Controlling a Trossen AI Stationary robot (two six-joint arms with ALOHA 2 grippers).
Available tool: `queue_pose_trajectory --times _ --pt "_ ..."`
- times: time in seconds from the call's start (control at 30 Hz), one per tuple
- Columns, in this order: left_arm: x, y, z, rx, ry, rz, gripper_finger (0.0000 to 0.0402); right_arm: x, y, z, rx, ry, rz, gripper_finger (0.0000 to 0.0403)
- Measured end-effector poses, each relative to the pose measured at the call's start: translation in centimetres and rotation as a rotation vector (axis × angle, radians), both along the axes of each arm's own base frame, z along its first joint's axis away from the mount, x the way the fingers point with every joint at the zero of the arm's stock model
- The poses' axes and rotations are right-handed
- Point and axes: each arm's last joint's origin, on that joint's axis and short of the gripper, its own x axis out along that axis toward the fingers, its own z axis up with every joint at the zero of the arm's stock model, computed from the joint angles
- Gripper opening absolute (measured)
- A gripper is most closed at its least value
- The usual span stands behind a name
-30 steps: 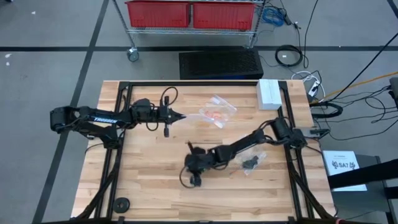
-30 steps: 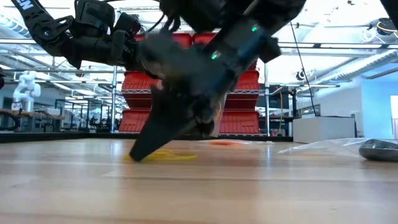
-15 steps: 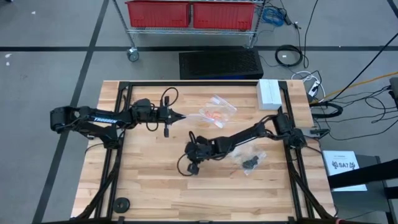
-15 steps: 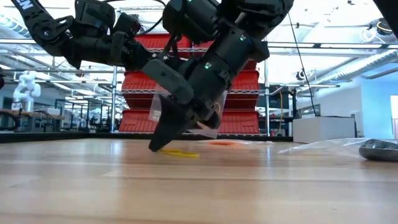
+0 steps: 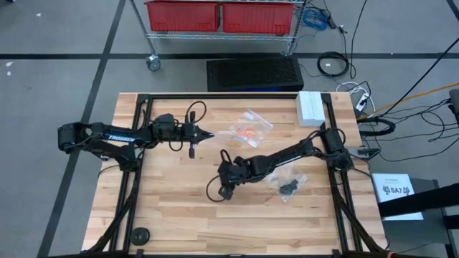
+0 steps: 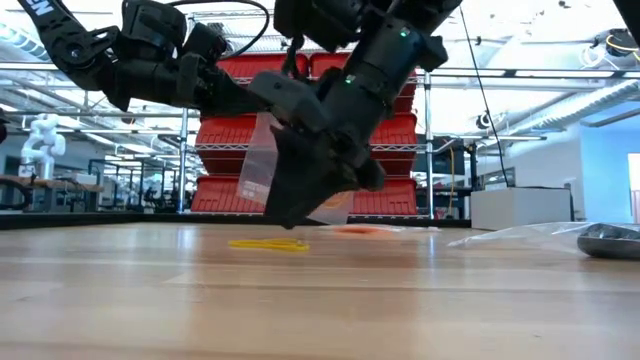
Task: Sort rubber bands
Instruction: Put the yellow rubber band into the open transparent zip bag
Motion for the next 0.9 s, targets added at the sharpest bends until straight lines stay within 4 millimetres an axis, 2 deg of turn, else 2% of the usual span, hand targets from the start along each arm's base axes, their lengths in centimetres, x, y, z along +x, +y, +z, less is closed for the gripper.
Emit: queue_pose_trajectory --times 0.23,0.43,0.67,0.9 --pt "0.0 0.0 0.0 0.000 0.000 -0.006 0.0002 -0.6 1.2 -0.2 -0.047 0.020 -0.101 0.0228" --pt "0.0 -0.1 0.0 0.000 -0.001 -0.032 0.0002 -0.4 1.4 -1.6 -0.070 0.028 -0.177 0.0279" --pt "0.0 -0.1 -0.1 0.003 0.005 -0.034 0.0002 0.0 1.5 -3.2 -0.096 0.025 -0.223 0.0282" --pt "0.0 -0.1 -0.1 0.003 0.009 -0.034 0.0002 0.6 2.2 -4.4 -0.090 -0.036 -0.221 0.0238"
